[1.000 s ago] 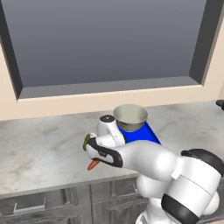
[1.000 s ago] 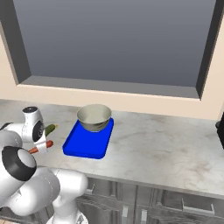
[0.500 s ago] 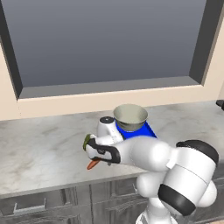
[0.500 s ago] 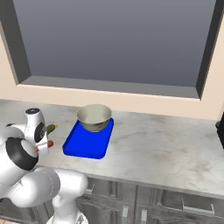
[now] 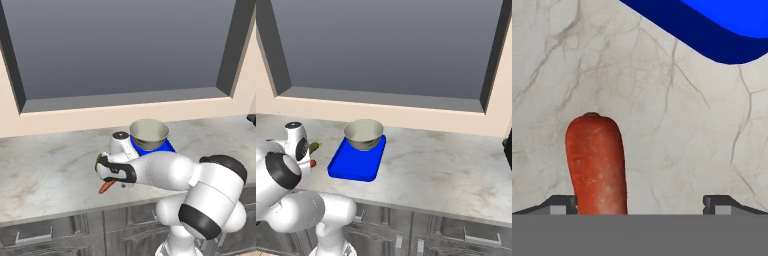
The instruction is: Place the two vegetables and bowl onto the tray for setting up a vegetable dip station.
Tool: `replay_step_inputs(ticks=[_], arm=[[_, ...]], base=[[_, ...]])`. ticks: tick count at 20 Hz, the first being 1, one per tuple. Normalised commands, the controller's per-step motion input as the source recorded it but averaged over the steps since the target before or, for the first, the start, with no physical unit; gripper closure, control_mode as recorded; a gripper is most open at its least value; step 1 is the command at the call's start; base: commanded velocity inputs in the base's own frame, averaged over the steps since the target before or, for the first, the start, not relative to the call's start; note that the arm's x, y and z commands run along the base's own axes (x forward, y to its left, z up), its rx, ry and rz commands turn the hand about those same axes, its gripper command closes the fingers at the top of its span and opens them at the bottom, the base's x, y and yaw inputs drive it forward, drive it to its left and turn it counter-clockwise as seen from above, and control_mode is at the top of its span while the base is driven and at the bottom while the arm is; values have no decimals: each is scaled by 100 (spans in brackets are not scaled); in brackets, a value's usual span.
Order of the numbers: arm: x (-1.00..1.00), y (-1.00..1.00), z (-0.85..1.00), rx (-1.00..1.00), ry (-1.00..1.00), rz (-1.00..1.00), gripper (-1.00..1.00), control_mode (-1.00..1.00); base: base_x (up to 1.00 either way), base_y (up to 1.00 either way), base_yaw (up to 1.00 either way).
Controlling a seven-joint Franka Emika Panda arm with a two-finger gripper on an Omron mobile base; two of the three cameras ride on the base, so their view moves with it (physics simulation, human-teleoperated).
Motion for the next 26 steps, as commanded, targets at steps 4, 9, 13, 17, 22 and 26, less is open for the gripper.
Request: replay_step_inputs(ticks=[4,9,13,17,22,26], arm=[[0,1,-4,0,0,0,-100,-100],[4,2,-16,0,0,0,-100,-100],[6,0,-19,0,-2,0,-100,-100],[8,2,-10,0,0,0,-100,-100],[12,2,-14,0,2,0,-100,-100],[12,3,-20,0,12,0,100,-100]], base=[[0,0,0],[0,0,0],[0,0,0],[0,0,0],[0,0,0],[0,0,0]])
